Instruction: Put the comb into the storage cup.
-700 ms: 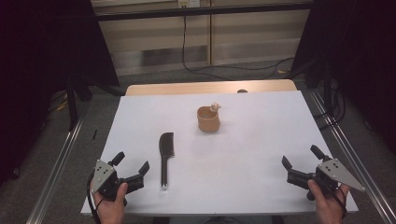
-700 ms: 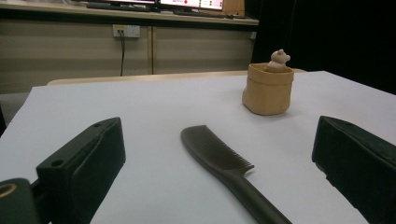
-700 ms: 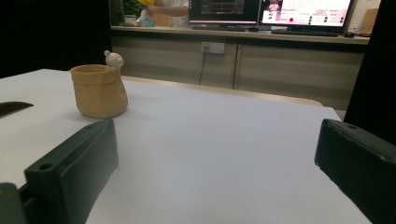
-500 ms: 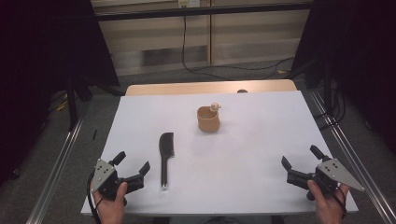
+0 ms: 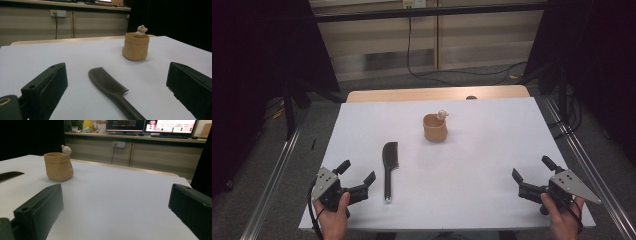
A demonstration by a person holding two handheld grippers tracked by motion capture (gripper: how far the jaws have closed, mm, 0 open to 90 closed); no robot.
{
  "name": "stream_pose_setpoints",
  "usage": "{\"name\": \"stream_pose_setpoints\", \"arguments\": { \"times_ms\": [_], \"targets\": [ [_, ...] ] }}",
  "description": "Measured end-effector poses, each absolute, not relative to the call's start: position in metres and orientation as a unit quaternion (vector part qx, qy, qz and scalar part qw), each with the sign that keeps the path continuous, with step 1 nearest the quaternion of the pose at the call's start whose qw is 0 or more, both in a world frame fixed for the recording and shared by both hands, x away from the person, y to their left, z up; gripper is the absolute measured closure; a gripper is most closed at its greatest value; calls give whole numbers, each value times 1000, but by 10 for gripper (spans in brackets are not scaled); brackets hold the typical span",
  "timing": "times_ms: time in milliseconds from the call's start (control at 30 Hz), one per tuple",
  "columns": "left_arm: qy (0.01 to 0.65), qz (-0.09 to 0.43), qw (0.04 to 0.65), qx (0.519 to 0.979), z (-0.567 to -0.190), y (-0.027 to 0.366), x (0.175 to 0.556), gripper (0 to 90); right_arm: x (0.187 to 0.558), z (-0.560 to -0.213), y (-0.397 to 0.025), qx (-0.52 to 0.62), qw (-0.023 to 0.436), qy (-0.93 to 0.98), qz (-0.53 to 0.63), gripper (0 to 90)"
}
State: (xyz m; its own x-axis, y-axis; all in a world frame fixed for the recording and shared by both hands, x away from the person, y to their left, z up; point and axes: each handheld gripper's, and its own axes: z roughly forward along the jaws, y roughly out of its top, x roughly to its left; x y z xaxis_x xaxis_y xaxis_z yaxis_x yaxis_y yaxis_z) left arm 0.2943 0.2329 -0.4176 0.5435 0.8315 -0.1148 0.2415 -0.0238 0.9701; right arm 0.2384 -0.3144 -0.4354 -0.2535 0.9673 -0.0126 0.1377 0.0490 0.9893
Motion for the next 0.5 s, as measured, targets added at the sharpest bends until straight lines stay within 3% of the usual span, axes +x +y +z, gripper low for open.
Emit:
{"name": "stream_pose_setpoints", "arguments": {
  "times_ms": [500],
  "targets": [
    [367, 235, 582, 686, -411, 218, 303, 32, 239, -435, -313, 456, 401, 607, 512, 0]
  ]
}}
